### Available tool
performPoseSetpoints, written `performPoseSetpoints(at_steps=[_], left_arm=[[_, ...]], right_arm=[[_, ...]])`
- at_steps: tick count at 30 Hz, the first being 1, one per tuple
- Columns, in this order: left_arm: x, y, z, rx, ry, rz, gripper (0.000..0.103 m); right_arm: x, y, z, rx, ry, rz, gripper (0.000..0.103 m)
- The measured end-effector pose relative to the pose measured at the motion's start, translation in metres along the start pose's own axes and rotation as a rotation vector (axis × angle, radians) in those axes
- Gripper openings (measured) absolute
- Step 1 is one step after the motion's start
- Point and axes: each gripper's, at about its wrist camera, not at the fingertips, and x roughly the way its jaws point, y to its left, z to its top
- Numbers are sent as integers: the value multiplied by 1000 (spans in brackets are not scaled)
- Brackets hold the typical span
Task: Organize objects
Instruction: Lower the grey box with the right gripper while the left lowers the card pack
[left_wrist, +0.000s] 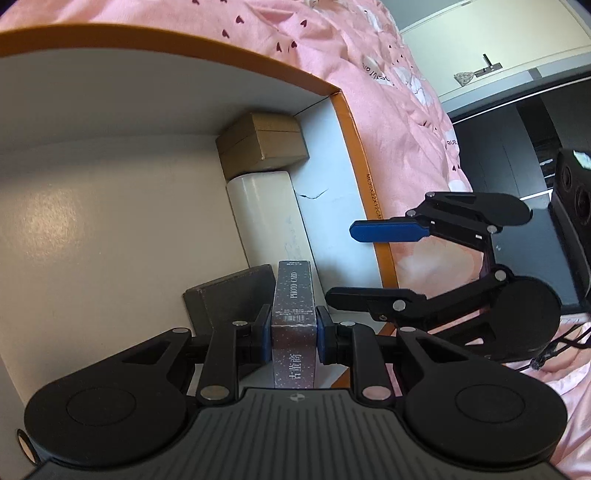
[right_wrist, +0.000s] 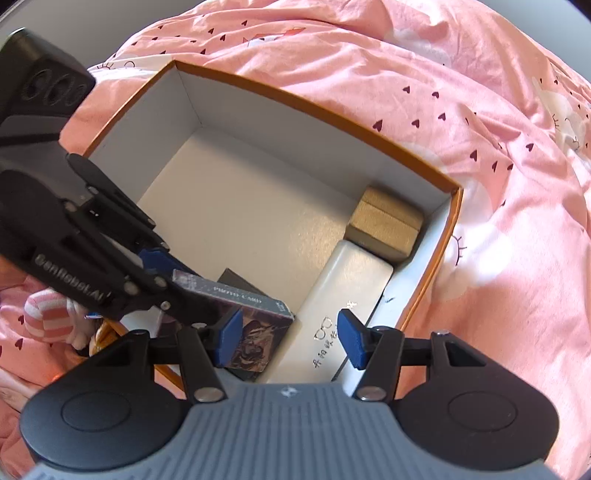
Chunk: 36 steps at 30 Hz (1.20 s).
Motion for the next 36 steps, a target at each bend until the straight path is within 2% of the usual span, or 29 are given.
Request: performPoseSetpoints(at_steps=[6,11,14,17,20,25,27,32,36], left_arm=[[6,5,10,-38,71,-5,27],[13,-1,13,-7,86,152,42],[15,-7,10,30,85,216,42],[9,-9,6,41,58,257,42],[2,-7,1,45,49,244,42],[8,-9,-5,51,56,243,33],[11,-8,-7,57,42,251,27],[14,-6,-5,53,11,214,16],[15,-8,-3,60,8,222,16]], right_arm=[[8,2,-2,29,0,3,59],[16,5,-1,50,1,29,56],[19,4,1,65,3,54,56],[23,2,2,84,7,72,53],[28,-3,5,122,15,96,51],[37,-8,11,164,36,132,44],[41,-9,13,182,61,133,39],[51,-11,11,215,129,126,31],[53,-8,10,212,149,124,28]])
